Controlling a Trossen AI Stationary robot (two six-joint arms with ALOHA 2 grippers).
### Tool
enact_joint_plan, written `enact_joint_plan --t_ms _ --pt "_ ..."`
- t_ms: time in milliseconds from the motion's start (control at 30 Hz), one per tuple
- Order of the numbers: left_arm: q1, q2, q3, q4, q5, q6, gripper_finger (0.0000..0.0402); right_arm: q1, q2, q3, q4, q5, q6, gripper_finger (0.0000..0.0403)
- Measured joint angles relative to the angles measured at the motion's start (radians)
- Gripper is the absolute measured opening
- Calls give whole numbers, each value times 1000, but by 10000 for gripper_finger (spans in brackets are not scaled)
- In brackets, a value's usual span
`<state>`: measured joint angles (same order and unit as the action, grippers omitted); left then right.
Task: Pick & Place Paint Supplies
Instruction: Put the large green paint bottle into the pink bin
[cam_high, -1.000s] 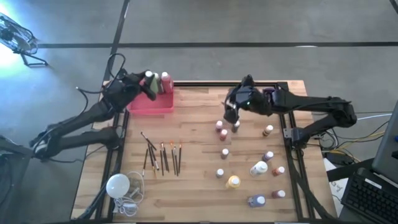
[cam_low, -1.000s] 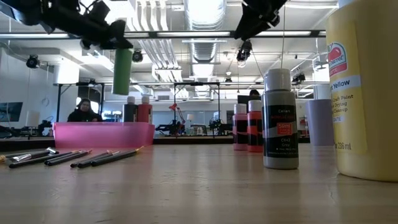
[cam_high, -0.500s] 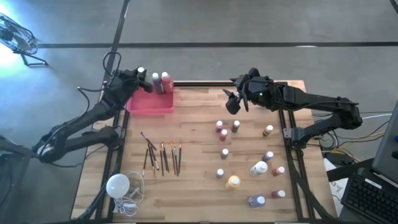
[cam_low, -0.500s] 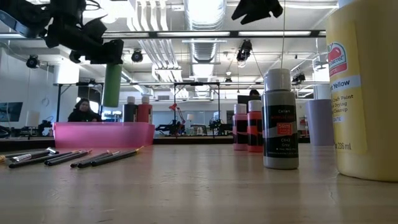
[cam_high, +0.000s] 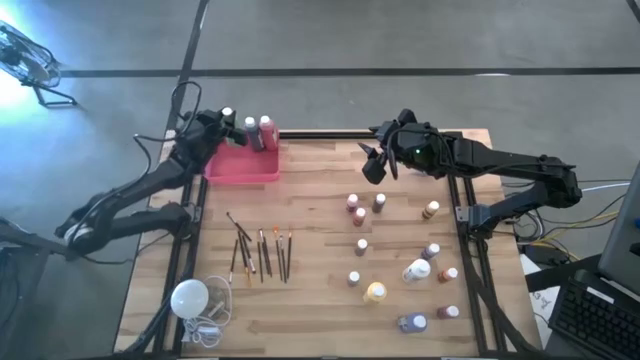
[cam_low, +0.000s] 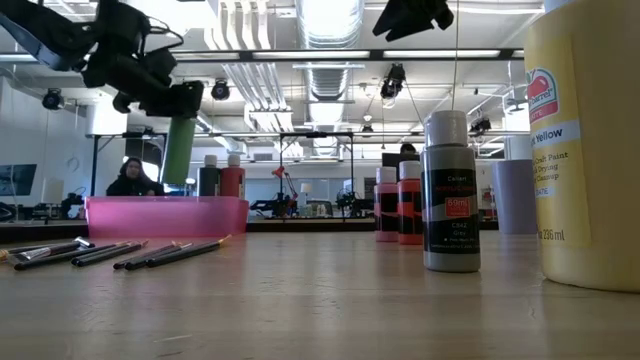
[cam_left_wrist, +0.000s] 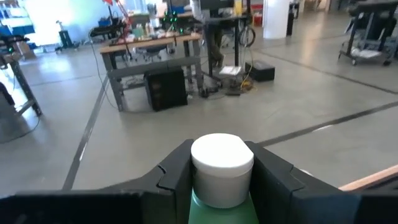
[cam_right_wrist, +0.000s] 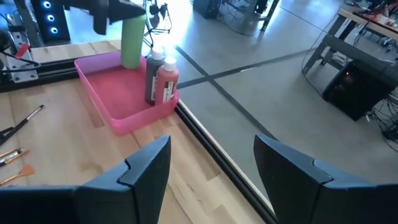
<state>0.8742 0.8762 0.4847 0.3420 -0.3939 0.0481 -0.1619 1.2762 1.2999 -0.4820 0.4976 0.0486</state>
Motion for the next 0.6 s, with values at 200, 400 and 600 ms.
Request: enact_joint_plan --t_ms 200,400,600 --pt "46 68 0 56 1 -28 128 0 0 0 0 0 1 237" --pt "73 113 0 72 16 -50 128 0 0 0 0 0 2 259" --pt "77 128 -8 103 23 -62 128 0 0 0 0 0 1 280"
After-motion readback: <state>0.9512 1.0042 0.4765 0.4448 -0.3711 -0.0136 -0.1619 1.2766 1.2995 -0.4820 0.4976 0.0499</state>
